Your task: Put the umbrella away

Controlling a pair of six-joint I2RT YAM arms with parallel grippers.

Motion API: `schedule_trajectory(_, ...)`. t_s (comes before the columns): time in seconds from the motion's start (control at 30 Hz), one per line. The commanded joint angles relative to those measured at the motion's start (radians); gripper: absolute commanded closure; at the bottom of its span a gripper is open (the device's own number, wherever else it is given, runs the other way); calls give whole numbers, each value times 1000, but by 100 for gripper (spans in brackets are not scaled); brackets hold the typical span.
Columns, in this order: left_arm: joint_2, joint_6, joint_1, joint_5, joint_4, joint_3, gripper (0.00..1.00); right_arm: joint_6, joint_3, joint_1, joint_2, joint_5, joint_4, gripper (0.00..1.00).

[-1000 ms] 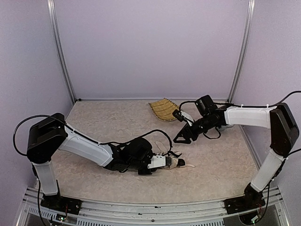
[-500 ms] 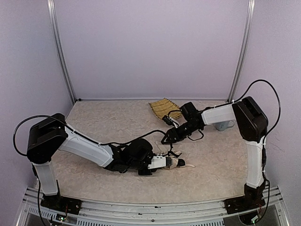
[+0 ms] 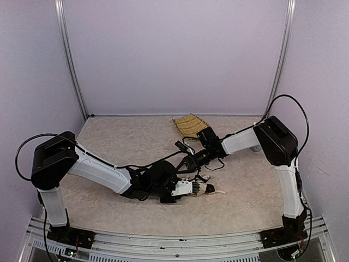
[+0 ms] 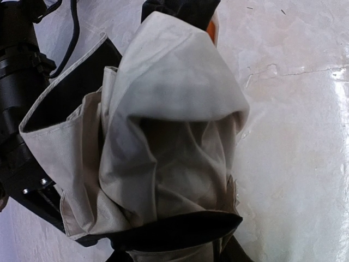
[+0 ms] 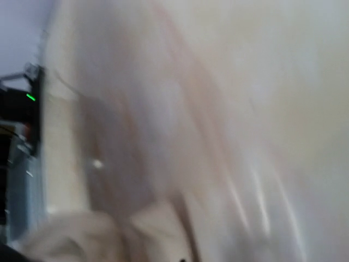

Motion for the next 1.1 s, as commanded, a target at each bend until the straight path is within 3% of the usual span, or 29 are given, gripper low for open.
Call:
schedule_trajectory(0.0,65,0,-6,39,-266,-48,100,151,10,-38,-37,-91,302,100)
schedule_trajectory(0.43,75,2,10,165,-362,9,100,136,31,-77,-171,-78,465,100)
schedule_trajectory(0.53,78,1,15,172,-364,11,100,62,22,-79,-212,-47,376,100)
schedule_trajectory(0.67,102,-12,36,205,-398,45,100,-119,24,-78,-261,120,99,100)
schedule_trajectory(0.93,232,-103,121,295,-655,249,100,-333,-249,-77,-574,307,32,76)
schedule_trajectory(1.07,308,-138,169,366,-819,358,100,-498,-416,-54,-753,501,38,72)
